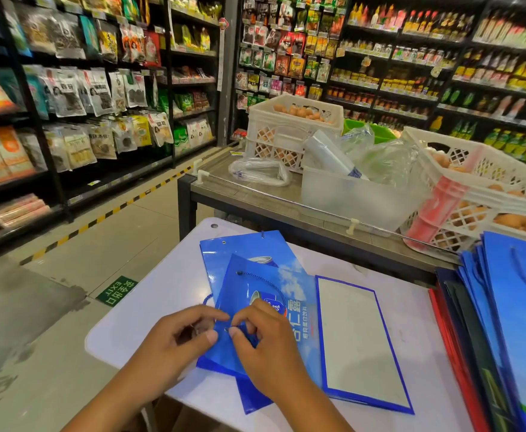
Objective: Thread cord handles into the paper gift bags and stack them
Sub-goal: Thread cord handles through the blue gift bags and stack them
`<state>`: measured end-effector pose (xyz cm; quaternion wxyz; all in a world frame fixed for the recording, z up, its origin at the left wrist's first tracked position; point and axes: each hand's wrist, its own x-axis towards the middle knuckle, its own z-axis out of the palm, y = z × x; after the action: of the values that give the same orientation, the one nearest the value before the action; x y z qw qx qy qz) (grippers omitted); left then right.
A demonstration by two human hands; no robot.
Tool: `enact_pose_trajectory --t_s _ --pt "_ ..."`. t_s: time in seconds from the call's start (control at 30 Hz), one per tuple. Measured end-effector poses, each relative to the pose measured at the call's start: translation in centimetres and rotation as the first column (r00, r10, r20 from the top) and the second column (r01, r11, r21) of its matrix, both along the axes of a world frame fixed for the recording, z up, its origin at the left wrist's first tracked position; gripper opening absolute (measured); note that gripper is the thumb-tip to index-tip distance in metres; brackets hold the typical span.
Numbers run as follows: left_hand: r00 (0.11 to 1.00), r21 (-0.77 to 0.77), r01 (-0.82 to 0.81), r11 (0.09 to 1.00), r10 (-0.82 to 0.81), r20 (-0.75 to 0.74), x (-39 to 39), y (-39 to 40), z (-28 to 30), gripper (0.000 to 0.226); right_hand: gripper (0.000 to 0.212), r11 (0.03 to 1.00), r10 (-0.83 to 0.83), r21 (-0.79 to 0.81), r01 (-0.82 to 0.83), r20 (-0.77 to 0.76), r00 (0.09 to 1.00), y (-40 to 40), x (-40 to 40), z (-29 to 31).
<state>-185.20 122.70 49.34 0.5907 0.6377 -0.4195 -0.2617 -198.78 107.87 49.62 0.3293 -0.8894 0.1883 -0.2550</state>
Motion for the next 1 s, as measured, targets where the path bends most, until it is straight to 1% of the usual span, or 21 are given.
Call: enact_pose_trajectory --t_s 0.03,0.07,0.13,0.2,0.27,0.3,0.37,0.43,0.53,0.6,0.67,0.73,0.8,0.83,0.87,0.93,1.0 --pt "0.996 0.046 -0.018 0.999 0.014 0.090 -0.1 -0.1 -0.2 0.021 0.006 1.000 0.006 -0.015 -0.006 -0.009 1.000 -0.1 -0.1 0.0" --pt "0.991 0.069 -0.036 0.997 0.027 0.131 -0.3 -0.1 -0.4 0.020 0.006 0.999 0.025 -0.024 -0.025 -0.025 0.999 -0.2 -0.2 0.2" --pt "0.992 0.065 -0.067 0.996 0.059 0.113 -0.4 -0.2 -0.6 0.021 0.016 0.996 0.088 -0.028 -0.091 -0.077 0.993 -0.2 -0.8 1.0" --pt "0.994 0.025 -0.109 0.994 0.109 -0.001 -0.1 -0.4 -0.5 0.018 0.041 0.980 0.166 -0.083 -0.183 -0.180 0.970 -0.2 -1.6 1.8" --pt "0.970 -0.010 -0.171 0.985 0.166 -0.179 0.5 -0.5 -0.4 0.020 0.070 0.947 0.205 -0.175 -0.270 -0.321 0.925 -0.3 -2.7 2.4" --pt "0.949 -0.020 -0.194 0.981 0.183 -0.257 0.7 -0.5 -0.4 0.021 0.080 0.930 0.209 -0.211 -0.302 -0.373 0.904 -0.3 -3.3 2.6" --pt "0.916 -0.014 -0.213 0.977 0.195 -0.350 1.1 -0.5 -0.3 0.023 0.087 0.913 0.205 -0.244 -0.326 -0.416 0.886 -0.5 -4.3 2.9" --pt "0.897 -0.027 -0.217 0.976 0.189 -0.401 1.2 -0.3 -0.2 0.024 0.083 0.909 0.202 -0.270 -0.318 -0.380 0.903 -0.3 -5.0 3.2" --pt "0.901 -0.057 -0.215 0.975 0.175 -0.396 1.0 0.0 -0.2 0.024 0.069 0.883 0.162 -0.364 -0.296 -0.356 0.920 0.6 -5.3 3.5" --pt "0.907 -0.100 -0.228 0.969 0.173 -0.384 1.0 0.3 -0.3 0.034 0.055 0.828 0.099 -0.495 -0.264 -0.334 0.937 1.1 -4.9 4.1" --pt "0.897 -0.149 -0.254 0.956 0.175 -0.405 1.0 0.7 -0.4 0.042 0.043 0.760 0.036 -0.605 -0.238 -0.326 0.945 1.7 -4.3 6.2" --pt "0.896 -0.195 -0.270 0.943 0.172 -0.409 0.9 1.0 -0.3 0.044 0.035 0.729 -0.002 -0.641 -0.242 -0.356 0.934 2.3 -3.2 9.3" --pt "0.919 -0.221 -0.272 0.936 0.186 -0.347 0.7 1.1 -0.1 0.047 0.031 0.751 -0.071 -0.615 -0.240 -0.437 0.897 1.6 -2.6 10.8" --pt "0.929 -0.233 -0.278 0.932 0.199 -0.311 0.7 1.0 0.0 0.048 0.033 0.716 -0.086 -0.659 -0.230 -0.411 0.908 1.4 -2.5 11.7" --pt "0.937 -0.242 -0.283 0.928 0.214 -0.278 0.6 0.9 0.1 0.048 0.039 0.680 -0.141 -0.707 -0.194 -0.386 0.912 1.1 -2.5 12.6" --pt "0.953 -0.203 -0.275 0.940 0.238 -0.190 0.3 0.7 0.4 0.054 0.046 0.672 -0.186 -0.733 -0.108 -0.309 0.933 0.2 -2.6 13.7" --pt "0.973 -0.108 -0.224 0.969 0.216 -0.084 0.0 0.4 0.5 0.051 0.041 0.680 -0.108 -0.731 -0.064 -0.186 0.977 -0.6 -2.5 14.9"
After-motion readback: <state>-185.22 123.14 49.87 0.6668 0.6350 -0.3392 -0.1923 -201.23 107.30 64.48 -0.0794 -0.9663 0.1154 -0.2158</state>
